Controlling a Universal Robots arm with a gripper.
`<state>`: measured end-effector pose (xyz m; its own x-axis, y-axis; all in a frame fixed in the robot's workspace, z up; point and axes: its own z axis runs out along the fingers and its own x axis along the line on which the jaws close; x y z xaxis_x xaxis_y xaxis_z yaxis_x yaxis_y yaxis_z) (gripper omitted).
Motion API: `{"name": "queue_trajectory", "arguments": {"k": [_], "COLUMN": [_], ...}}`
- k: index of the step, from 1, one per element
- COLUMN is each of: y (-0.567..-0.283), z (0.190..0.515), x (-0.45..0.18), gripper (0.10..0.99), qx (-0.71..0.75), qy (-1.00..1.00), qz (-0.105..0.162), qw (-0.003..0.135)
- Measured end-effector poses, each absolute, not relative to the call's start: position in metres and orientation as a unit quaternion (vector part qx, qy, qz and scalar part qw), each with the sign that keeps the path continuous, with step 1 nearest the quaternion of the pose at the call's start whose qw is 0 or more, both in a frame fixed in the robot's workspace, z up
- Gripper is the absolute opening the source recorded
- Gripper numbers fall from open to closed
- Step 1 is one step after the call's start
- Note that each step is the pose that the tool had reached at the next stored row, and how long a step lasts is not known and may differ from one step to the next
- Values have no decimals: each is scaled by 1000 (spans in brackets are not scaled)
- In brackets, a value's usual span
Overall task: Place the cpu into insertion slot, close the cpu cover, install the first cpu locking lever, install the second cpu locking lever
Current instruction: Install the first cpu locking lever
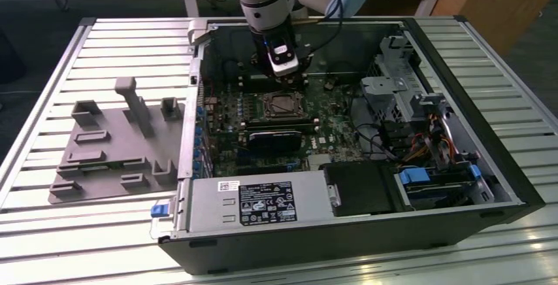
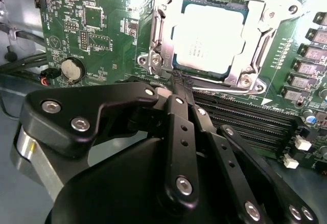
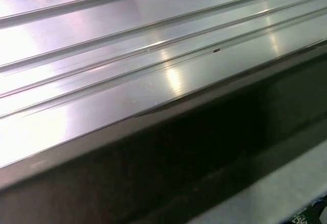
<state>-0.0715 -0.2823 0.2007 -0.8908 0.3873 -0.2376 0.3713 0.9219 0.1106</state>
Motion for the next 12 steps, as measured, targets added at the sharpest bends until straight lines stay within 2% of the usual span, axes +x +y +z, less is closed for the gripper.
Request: {"name": "queue_trajectory", "arguments": {"k": [12], "y": [-282], "z": [205], "x": [-71], "gripper": [102], "qx": [194], "qy": [972], "qz": [31], "qw": [129]}}
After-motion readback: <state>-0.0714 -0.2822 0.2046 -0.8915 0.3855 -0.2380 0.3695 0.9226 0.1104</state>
